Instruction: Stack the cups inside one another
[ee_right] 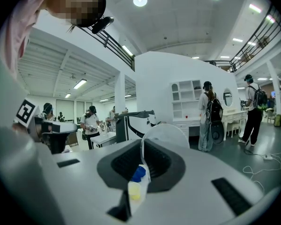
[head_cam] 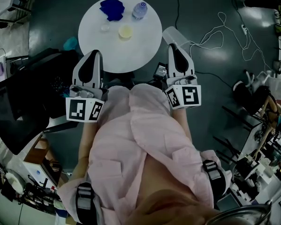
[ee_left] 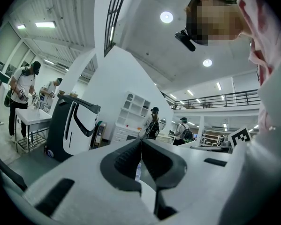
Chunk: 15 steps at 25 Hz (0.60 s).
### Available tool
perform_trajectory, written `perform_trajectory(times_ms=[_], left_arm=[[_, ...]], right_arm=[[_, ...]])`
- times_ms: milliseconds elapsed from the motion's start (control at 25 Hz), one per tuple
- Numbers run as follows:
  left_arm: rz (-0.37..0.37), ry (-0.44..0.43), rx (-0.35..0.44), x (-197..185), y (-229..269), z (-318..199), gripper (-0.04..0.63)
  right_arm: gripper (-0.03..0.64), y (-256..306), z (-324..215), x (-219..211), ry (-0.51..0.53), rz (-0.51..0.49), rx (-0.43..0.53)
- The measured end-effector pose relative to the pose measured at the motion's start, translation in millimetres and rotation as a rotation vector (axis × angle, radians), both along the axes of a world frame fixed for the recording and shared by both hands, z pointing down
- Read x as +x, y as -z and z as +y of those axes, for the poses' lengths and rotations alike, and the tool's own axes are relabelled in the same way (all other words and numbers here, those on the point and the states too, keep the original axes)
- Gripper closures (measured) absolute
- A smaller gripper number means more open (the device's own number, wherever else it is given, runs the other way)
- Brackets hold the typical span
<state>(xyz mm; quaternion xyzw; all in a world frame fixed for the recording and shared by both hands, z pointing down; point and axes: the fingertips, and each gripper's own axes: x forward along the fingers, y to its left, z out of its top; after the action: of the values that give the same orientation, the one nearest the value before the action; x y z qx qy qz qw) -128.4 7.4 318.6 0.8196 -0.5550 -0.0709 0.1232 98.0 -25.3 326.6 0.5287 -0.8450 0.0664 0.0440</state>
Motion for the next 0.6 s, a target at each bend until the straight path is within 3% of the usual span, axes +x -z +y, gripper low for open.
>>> perform_trajectory(times_ms=[600], left_arm=[[-0.009, 0.019, -0.001, -6, 0, -3, 0.575]], right_arm=[[0.581, -3, -14, -10, 0.079, 0.125, 0.03]])
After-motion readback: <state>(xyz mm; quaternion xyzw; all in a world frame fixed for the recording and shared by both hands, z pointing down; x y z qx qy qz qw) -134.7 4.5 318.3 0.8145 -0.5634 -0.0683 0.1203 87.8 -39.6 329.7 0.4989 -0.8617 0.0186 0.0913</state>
